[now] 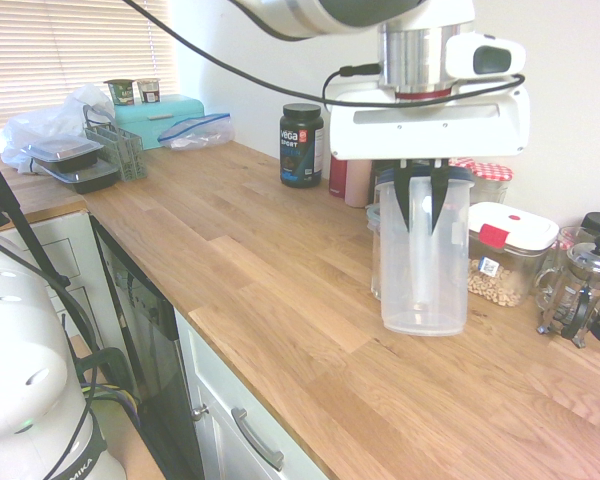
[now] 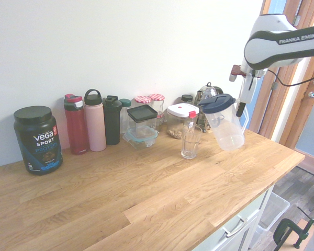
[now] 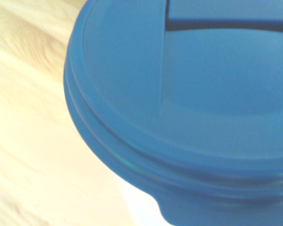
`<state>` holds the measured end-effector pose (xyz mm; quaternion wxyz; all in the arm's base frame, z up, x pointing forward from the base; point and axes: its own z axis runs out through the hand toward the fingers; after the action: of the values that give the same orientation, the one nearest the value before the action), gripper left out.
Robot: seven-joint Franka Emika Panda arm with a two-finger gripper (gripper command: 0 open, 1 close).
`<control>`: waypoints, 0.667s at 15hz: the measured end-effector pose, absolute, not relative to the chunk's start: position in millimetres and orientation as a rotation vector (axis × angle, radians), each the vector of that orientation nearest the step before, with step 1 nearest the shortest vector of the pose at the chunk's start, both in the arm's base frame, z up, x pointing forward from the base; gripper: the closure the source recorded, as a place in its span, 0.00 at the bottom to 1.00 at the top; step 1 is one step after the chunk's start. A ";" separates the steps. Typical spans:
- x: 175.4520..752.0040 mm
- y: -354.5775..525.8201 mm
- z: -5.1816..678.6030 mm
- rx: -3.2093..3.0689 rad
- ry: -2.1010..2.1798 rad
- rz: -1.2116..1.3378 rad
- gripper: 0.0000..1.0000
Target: Pour me some water
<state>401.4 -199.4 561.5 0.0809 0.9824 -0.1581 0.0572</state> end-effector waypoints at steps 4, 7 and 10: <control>445.8 -193.6 562.2 2.789 -0.555 -0.108 1.00; 468.1 -172.4 568.9 2.719 -0.551 -0.204 1.00; 476.7 -144.8 577.5 2.649 -0.525 -0.240 1.00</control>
<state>476.7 -144.8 577.5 0.2133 0.9546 -0.1891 -0.0866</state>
